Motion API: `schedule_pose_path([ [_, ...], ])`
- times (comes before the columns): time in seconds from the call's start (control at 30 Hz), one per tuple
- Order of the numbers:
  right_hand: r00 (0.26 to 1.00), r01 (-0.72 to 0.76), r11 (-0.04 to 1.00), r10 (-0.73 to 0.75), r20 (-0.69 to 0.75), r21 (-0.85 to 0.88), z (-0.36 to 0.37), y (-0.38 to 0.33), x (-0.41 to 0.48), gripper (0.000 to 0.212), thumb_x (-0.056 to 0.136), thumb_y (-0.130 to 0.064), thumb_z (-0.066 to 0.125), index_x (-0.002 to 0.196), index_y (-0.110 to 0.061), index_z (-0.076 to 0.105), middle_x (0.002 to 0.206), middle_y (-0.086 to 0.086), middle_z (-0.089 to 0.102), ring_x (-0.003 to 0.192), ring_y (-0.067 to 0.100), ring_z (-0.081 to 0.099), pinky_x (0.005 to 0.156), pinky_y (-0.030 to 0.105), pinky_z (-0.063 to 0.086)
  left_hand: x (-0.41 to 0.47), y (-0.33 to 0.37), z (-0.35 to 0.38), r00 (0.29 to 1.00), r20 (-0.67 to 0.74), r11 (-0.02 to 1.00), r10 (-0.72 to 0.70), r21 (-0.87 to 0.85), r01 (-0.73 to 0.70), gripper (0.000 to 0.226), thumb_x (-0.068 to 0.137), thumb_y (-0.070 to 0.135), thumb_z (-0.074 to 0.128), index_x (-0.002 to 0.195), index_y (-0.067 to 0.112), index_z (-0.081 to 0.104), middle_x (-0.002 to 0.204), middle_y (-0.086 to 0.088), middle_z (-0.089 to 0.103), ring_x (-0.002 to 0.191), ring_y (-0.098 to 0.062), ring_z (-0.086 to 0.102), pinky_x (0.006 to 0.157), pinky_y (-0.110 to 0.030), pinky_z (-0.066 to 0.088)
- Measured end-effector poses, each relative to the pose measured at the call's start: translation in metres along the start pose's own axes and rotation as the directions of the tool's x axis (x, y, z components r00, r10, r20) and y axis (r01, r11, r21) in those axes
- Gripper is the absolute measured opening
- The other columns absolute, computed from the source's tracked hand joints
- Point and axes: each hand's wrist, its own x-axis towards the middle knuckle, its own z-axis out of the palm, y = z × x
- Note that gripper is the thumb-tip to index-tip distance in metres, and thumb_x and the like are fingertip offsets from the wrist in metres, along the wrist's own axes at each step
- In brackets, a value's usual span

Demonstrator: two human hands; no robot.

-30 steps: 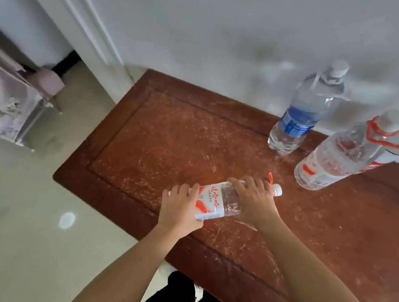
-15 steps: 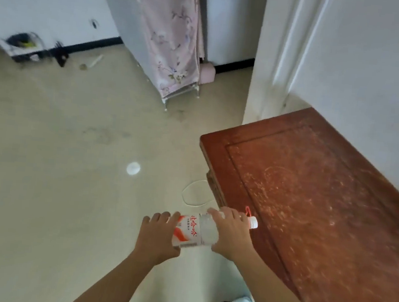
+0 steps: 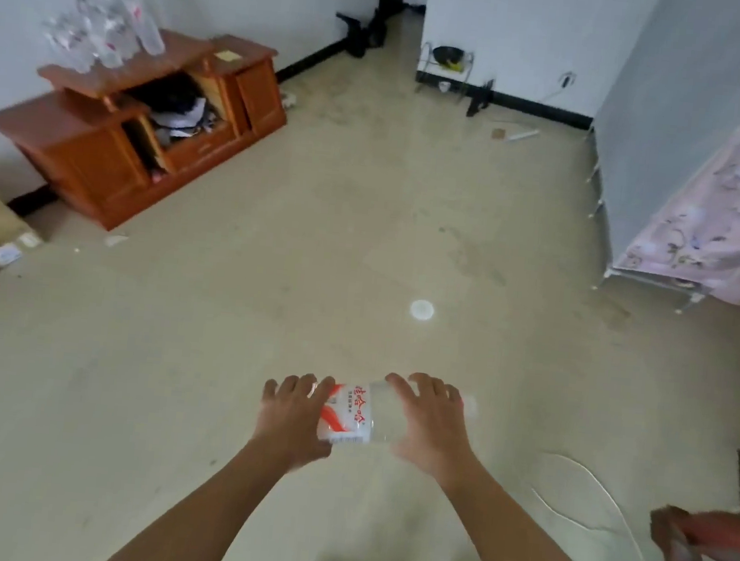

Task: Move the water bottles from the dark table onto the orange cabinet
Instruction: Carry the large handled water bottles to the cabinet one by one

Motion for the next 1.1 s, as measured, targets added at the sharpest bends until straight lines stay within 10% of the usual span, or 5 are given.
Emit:
schedule_pose_path([
  [0.23, 0.976, 0.211, 0.977, -0.212, -0.056, -0.027, -0.008, -0.066, 0.166, 0.084, 0.043, -0.022, 0.079, 0.123, -0.032, 0.059, 0.112, 0.002, 0.062, 0.098, 0.027, 0.062, 0.088, 0.043, 0.048, 0.068, -0.119, -0.022, 0.970, -0.188, 0.986, -0.153, -0.089, 0.138, 0.092, 0.041, 0.049, 0.082, 0.124, 0.026, 0.049, 0.103, -0.001, 0.066, 0.087, -0.028, 0.064, 0.077, -0.042, 0.046],
  [0.6, 0.817, 0.427, 0.904, -0.401, -0.415, -0.031, -0.072, -0.135, 0.527, 0.087, 0.052, -0.011, 0.080, 0.134, -0.025, 0.057, 0.123, 0.012, 0.058, 0.109, 0.033, 0.052, 0.104, 0.051, 0.038, 0.293, -0.296, -0.183, 0.794, -0.554, 0.948, -0.250, 0.026, 0.317, 0.080, 0.061, 0.045, 0.081, 0.131, 0.018, 0.051, 0.118, -0.011, 0.062, 0.104, -0.037, 0.059, 0.087, -0.051, 0.042],
  [1.1, 0.645, 0.645, 0.762, -0.588, -0.489, -0.065, -0.080, -0.340, 0.890, 0.087, 0.056, -0.017, 0.085, 0.138, -0.022, 0.056, 0.126, 0.014, 0.054, 0.117, 0.034, 0.046, 0.105, 0.053, 0.036, 0.473, -0.597, -0.275, 0.610, -0.677, 0.855, -0.412, -0.056, 0.515, 0.088, 0.059, 0.047, 0.087, 0.134, 0.017, 0.051, 0.124, -0.011, 0.061, 0.112, -0.036, 0.056, 0.093, -0.057, 0.044],
])
